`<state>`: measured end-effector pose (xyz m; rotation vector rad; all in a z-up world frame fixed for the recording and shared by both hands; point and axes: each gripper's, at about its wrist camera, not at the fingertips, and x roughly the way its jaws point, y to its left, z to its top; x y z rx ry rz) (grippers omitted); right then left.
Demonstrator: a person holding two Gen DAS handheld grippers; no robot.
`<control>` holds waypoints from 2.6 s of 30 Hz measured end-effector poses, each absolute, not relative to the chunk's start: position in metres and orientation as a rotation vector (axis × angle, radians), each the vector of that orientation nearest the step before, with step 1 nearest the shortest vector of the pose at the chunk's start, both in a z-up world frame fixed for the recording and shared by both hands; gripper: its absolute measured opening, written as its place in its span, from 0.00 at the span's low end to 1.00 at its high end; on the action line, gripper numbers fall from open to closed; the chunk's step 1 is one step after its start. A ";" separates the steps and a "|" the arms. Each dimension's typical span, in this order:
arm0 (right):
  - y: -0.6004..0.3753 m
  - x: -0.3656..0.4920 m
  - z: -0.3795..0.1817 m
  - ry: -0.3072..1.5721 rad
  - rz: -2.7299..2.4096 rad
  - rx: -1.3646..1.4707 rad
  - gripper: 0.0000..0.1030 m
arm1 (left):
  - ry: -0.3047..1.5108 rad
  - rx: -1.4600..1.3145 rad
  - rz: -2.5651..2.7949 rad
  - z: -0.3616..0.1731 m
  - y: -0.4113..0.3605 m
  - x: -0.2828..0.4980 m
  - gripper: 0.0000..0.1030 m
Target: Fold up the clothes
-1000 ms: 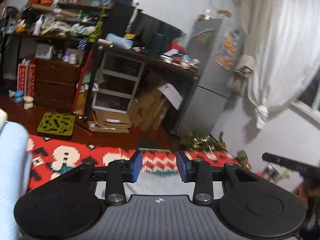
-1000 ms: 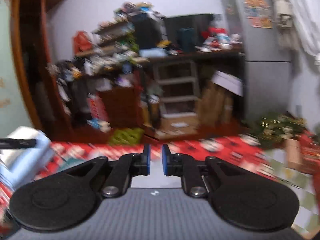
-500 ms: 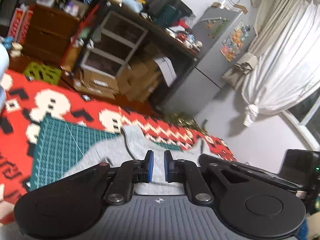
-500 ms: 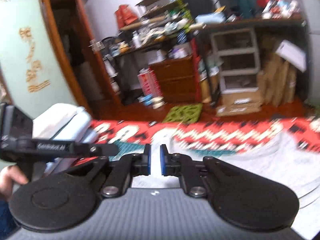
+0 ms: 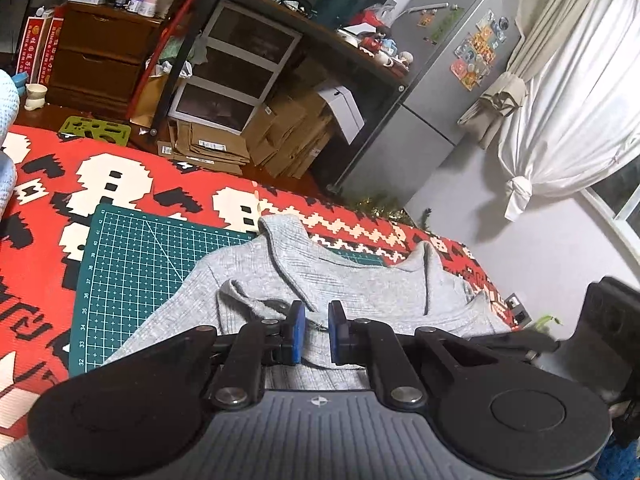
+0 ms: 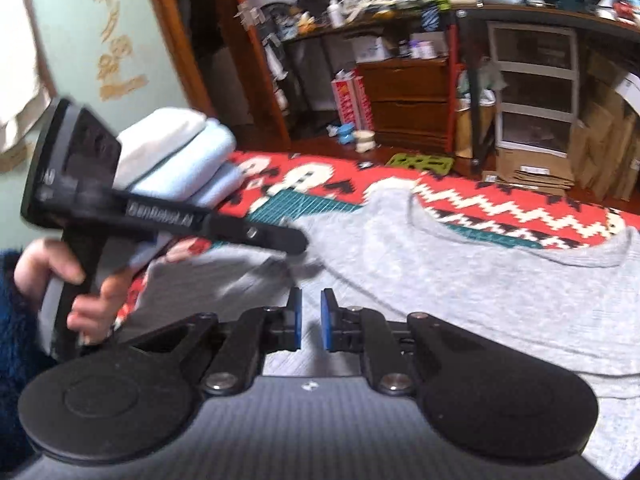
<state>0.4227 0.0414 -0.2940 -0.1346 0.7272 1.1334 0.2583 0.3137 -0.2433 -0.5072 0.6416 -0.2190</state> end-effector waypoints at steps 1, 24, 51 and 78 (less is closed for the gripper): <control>0.045 0.423 -0.298 0.742 1.138 -0.149 0.11 | 0.641 -0.509 -0.217 -0.243 0.314 0.259 0.10; 0.034 0.446 -0.302 0.601 0.857 -0.058 0.12 | 0.731 -0.313 -0.324 -0.244 0.278 0.259 0.10; 0.046 0.416 -0.293 0.680 1.050 -0.148 0.12 | 0.586 -0.629 -0.171 -0.262 0.319 0.276 0.24; -0.002 0.404 -0.284 0.660 0.812 -0.134 0.12 | 0.621 -0.443 -0.227 -0.259 0.289 0.275 0.24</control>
